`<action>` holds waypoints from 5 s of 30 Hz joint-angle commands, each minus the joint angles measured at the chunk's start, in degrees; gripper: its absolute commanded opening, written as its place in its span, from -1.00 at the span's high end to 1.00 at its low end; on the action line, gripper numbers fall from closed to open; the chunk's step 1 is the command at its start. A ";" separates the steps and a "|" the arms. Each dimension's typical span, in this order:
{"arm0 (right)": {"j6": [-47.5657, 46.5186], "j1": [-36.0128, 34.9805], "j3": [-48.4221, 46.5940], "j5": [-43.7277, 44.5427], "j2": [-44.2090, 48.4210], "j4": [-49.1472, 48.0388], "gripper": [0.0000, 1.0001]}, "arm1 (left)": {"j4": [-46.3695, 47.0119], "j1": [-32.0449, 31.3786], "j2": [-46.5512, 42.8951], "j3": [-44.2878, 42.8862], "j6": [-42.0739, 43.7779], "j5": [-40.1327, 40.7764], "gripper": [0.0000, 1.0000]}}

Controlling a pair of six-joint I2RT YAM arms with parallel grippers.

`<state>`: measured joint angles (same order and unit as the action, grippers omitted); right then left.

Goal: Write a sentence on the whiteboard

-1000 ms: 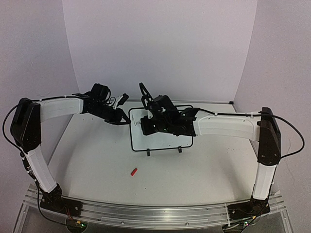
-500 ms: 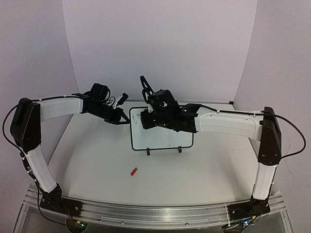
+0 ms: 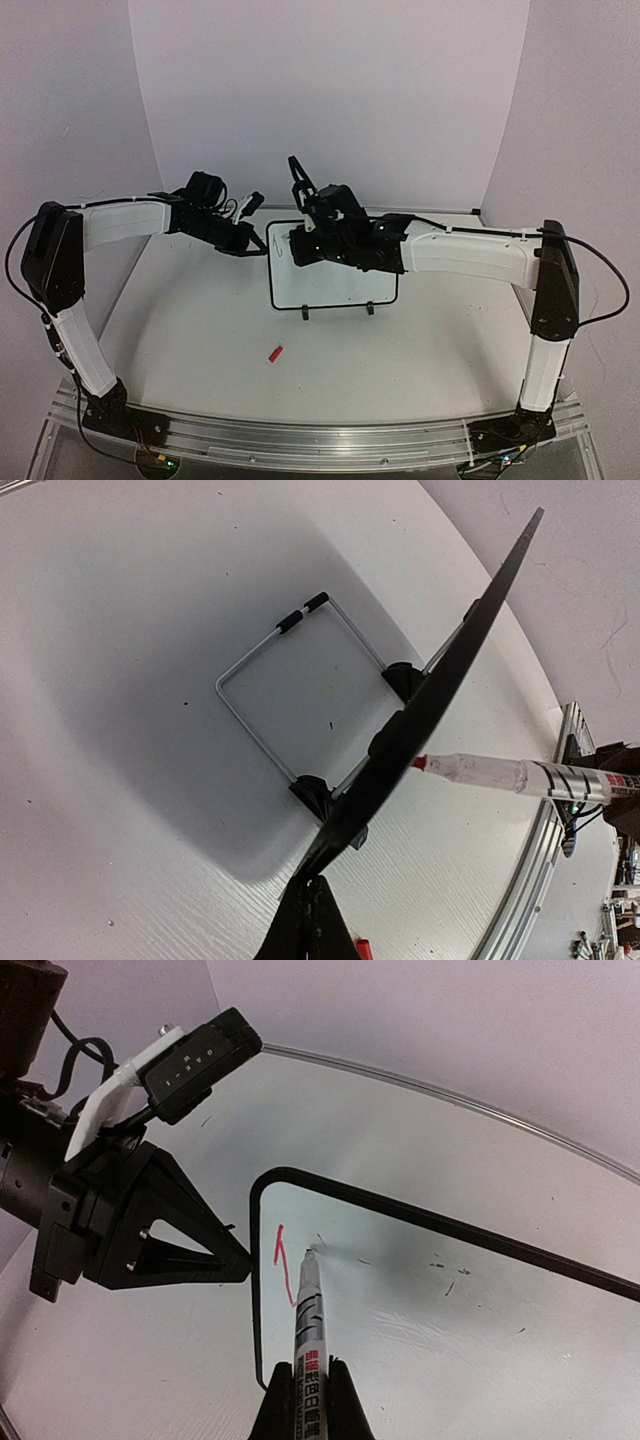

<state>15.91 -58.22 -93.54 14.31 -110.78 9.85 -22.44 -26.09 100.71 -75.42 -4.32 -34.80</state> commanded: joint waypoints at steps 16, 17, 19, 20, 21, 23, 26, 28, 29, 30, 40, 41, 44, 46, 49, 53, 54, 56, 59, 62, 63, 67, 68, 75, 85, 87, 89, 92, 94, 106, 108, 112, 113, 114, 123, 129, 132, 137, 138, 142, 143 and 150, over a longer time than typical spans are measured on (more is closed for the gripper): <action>1.34 -0.01 1.43 -0.28 1.27 -0.67 1.00 | 1.69 -0.63 0.13 -2.10 0.85 -1.00 1.00; 1.46 0.00 1.61 -0.38 1.22 -0.63 1.00 | 1.69 -0.64 0.10 -2.10 0.87 -1.04 1.00; 1.66 -0.05 1.91 -0.72 1.18 -0.56 1.00 | 1.57 -0.63 0.02 -2.18 0.89 -1.14 1.00; 1.72 0.01 2.10 -0.92 1.18 -0.60 1.00 | 1.58 -0.63 -0.03 -2.19 0.89 -1.21 1.00; 1.78 0.02 2.24 -1.03 1.14 -0.57 1.00 | 1.61 -0.63 -0.11 -2.19 0.86 -1.27 1.00; 1.84 -0.01 2.23 -1.13 0.93 -0.60 1.00 | 1.61 -0.65 -0.16 -2.19 0.80 -1.34 1.00; 1.84 0.02 1.77 -1.57 0.36 -0.57 1.00 | 1.63 -0.63 0.01 -2.22 0.77 -1.48 1.00; 1.91 0.01 1.60 -1.91 0.06 -0.55 1.00 | 1.61 -0.68 0.03 -2.24 0.74 -1.48 1.00; 1.95 0.03 1.55 -1.98 -0.05 -0.53 1.00 | 1.61 -0.65 0.00 -2.20 0.79 -1.42 1.00; 2.00 0.02 1.52 -1.99 -0.15 -0.53 1.00 | 1.61 -0.64 -0.04 -2.20 0.80 -1.42 1.00; 1.75 0.02 -0.18 -1.11 -0.64 -0.37 1.00 | 1.63 -0.64 -0.16 -2.25 0.80 -1.42 1.00; 1.69 0.02 -0.44 -0.88 -0.73 -0.35 1.00 | 1.61 -0.63 -0.22 -2.21 0.80 -1.42 1.00; 1.41 -0.01 -0.69 0.46 -0.65 -0.18 1.00 | 1.68 -0.64 -0.21 -2.19 0.82 -1.46 1.00; 1.02 0.03 -1.02 1.02 -0.50 -0.18 1.00 | 1.69 -0.63 -0.24 -2.19 0.76 -1.50 1.00; 0.34 -0.02 -2.02 1.50 -0.49 -0.18 1.00 | 1.69 -0.66 -0.22 -2.19 0.77 -1.52 1.00; -0.60 0.04 -3.28 2.44 -0.49 -0.18 1.00 | 1.71 -0.66 -0.17 -2.19 0.77 -1.50 1.00; -0.70 0.00 -3.43 2.58 -0.49 -0.18 1.00 | 1.72 -0.64 -0.16 -2.19 0.77 -1.50 1.00; -0.86 -0.02 -3.74 2.85 -0.56 -0.17 1.00 | 1.70 -0.63 -0.16 -2.19 0.76 -1.50 1.00; -0.91 -0.04 -3.91 2.24 -0.80 -0.02 1.00 | 1.69 -0.65 -0.15 -2.19 0.80 -1.47 1.00; -1.24 0.01 -3.22 -1.18 -0.54 -0.05 1.00 | 1.70 -0.66 -0.24 -2.19 0.78 -1.51 1.00; -1.42 0.03 -2.98 -2.61 -0.39 -0.09 1.00 | 1.76 -0.64 -0.25 -2.19 0.75 -1.55 1.00; -1.60 -0.09 -1.28 -8.56 0.42 0.00 1.00 | 1.52 -0.65 -0.34 -2.41 0.45 -2.07 0.93; -1.19 -0.10 -0.76 -9.09 0.73 0.03 1.00 | 1.52 -0.64 -0.40 -2.44 0.45 -2.17 0.86; 0.50 -0.06 1.98 -6.45 2.50 0.44 1.00 | 1.21 -0.63 -0.22 -2.90 0.65 -1.69 0.36; 0.75 0.08 5.67 -4.51 5.91 0.44 1.00 | 1.21 -0.67 2.66 -3.62 1.70 -2.70 0.36; 1.03 0.08 6.79 -4.23 6.85 0.44 1.00 | 1.64 -0.63 3.14 -3.49 1.66 -3.87 0.43; 1.30 0.05 8.15 -4.02 8.13 0.44 1.00 | 2.59 -0.68 2.72 -2.56 1.51 -4.85 0.50; 1.77 0.08 10.62 -3.42 10.17 0.44 1.00 | 3.69 -0.89 1.99 -1.13 1.17 -5.16 0.55; 1.99 0.07 12.21 -2.79 11.71 0.43 1.00 | 3.82 -1.32 1.96 -0.77 1.08 -5.21 0.60; 3.12 0.07 19.46 -1.24 19.21 0.44 1.00 | 3.96 -4.18 0.16 1.97 -0.86 -3.64 0.79; 3.00 0.08 19.92 -2.07 19.78 0.44 1.00 | 3.88 -4.74 -0.15 2.37 -1.57 -3.78 0.81; 2.23 0.04 20.19 -4.24 20.09 0.44 1.00 | 3.55 -5.73 -1.32 3.71 -2.20 -3.92 0.77; 2.04 0.00 20.13 -4.86 19.93 0.34 1.00 | 3.29 -5.73 -1.68 4.01 -2.19 -3.72 0.76; 1.87 -0.02 19.92 -5.50 19.75 0.22 1.00 | 2.96 -5.74 -1.98 4.22 -1.89 -3.35 0.72; 2.03 -0.59 14.53 -7.24 14.47 -0.66 1.00 | 3.42 -5.68 -3.15 6.16 0.27 -2.06 0.55; 1.75 -0.63 9.96 -7.60 9.86 -0.71 1.00 | 3.76 -5.69 -2.12 5.27 0.92 -1.79 0.78; 1.66 -0.75 8.31 -8.51 8.19 -0.71 1.00 | 3.53 -5.65 -1.95 5.27 1.43 -1.52 0.87; 1.67 -0.69 7.57 -8.94 6.66 -0.41 1.00 | 2.97 -5.64 -1.49 4.94 1.96 -0.74 0.98; 1.67 -0.67 7.57 -9.02 6.56 -0.36 1.00 | 3.01 -5.64 -1.48 4.88 1.99 -0.57 0.99; 1.74 -0.69 7.84 -9.43 6.10 -0.04 1.00 | 2.72 -5.64 -1.42 4.75 2.34 0.07 1.00; 1.75 -0.67 7.79 -9.28 5.91 0.05 1.00 | 2.67 -5.68 -1.51 4.72 2.47 0.24 1.00; 1.68 -0.68 6.58 -9.30 4.06 0.26 1.00 | 2.44 -5.71 -1.52 4.75 2.99 0.64 1.00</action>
<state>18.06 -58.54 -84.22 5.02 -105.18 10.37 -19.59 -31.83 100.03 -69.56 -1.89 -34.98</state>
